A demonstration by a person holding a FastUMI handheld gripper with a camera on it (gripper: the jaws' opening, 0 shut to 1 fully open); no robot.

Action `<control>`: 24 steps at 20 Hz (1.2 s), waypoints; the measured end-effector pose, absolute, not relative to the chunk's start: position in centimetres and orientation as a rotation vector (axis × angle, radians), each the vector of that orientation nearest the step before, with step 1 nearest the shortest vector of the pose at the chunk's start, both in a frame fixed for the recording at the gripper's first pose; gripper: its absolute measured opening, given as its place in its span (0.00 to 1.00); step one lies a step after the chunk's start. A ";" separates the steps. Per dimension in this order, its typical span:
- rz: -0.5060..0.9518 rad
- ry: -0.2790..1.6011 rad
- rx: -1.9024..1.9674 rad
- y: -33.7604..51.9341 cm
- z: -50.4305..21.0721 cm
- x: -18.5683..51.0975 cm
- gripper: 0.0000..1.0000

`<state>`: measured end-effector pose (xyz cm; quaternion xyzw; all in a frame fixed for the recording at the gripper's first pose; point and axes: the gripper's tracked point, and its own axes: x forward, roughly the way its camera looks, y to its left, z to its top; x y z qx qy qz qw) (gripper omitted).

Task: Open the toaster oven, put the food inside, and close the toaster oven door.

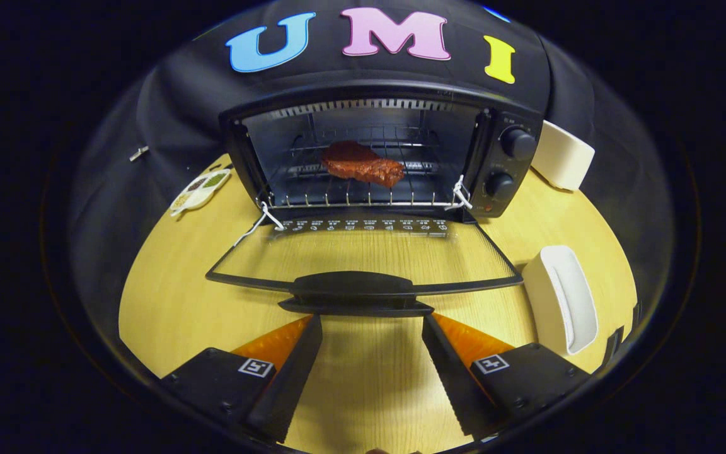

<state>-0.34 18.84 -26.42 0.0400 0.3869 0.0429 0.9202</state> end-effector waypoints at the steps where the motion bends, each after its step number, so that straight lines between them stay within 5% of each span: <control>1: 0.097 0.769 0.093 18.8 -25.1 0.2 0.99; 13: 0.125 0.551 0.177 19.7 -13.7 8.2 0.99; 24: 0.126 0.268 0.169 15.5 0.8 6.5 0.99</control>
